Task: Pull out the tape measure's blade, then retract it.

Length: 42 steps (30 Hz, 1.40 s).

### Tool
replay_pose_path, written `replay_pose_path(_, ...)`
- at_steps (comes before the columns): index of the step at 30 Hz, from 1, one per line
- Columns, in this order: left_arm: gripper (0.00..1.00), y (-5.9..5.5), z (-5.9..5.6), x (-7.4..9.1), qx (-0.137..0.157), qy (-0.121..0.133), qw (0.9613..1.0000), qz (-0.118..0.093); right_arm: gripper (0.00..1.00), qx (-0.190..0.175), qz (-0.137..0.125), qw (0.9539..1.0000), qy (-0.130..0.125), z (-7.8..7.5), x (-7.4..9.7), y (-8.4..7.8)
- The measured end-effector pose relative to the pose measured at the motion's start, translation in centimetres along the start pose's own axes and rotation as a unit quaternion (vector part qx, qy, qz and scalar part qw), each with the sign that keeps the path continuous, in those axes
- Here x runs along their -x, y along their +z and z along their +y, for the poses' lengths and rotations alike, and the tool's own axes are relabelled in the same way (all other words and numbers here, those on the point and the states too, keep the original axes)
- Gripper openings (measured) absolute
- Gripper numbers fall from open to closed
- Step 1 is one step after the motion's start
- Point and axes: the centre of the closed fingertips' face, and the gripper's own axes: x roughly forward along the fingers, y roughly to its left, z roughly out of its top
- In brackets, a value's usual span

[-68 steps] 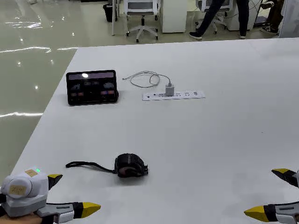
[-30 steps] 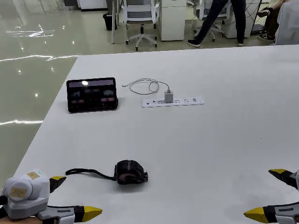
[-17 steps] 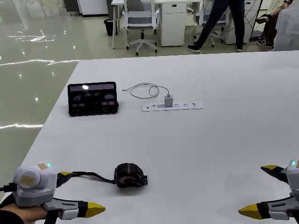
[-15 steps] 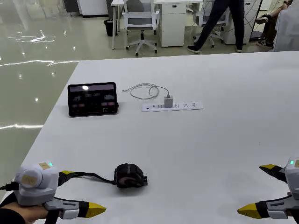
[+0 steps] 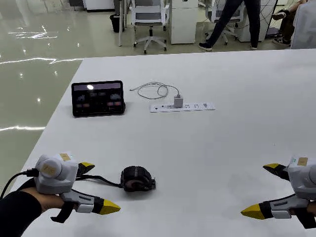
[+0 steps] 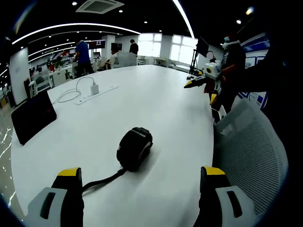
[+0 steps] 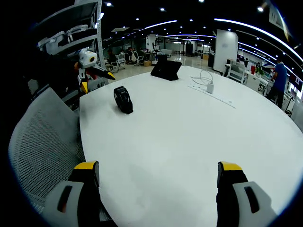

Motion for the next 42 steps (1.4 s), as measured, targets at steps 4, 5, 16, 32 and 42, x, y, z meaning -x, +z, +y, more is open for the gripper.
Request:
replay_pose_path(4,1.00,0.1,-0.3,-0.8,-0.010,-0.020,0.9996,0.014,1.00,0.003,0.002,1.0000,0.006,-0.1,-0.6,0.1)
replay_pose_path(5,1.00,0.1,-0.2,-0.9,-0.014,-0.023,0.9995,0.018,1.00,0.004,0.001,1.0000,0.007,-0.3,-0.8,0.1)
replay_pose_path(16,1.00,0.7,0.5,-2.7,-0.081,-0.037,0.9940,0.064,1.00,0.049,-0.019,0.9980,0.034,0.4,-3.0,2.5)
replay_pose_path(32,0.87,1.1,-0.2,-5.5,-0.121,-0.087,0.9800,0.132,1.00,0.108,-0.022,0.9909,0.077,1.3,-6.3,4.9)
replay_pose_path(42,0.74,1.3,0.3,-7.1,-0.168,-0.103,0.9646,0.175,1.00,0.120,0.002,0.9882,0.096,2.0,-8.2,4.7)
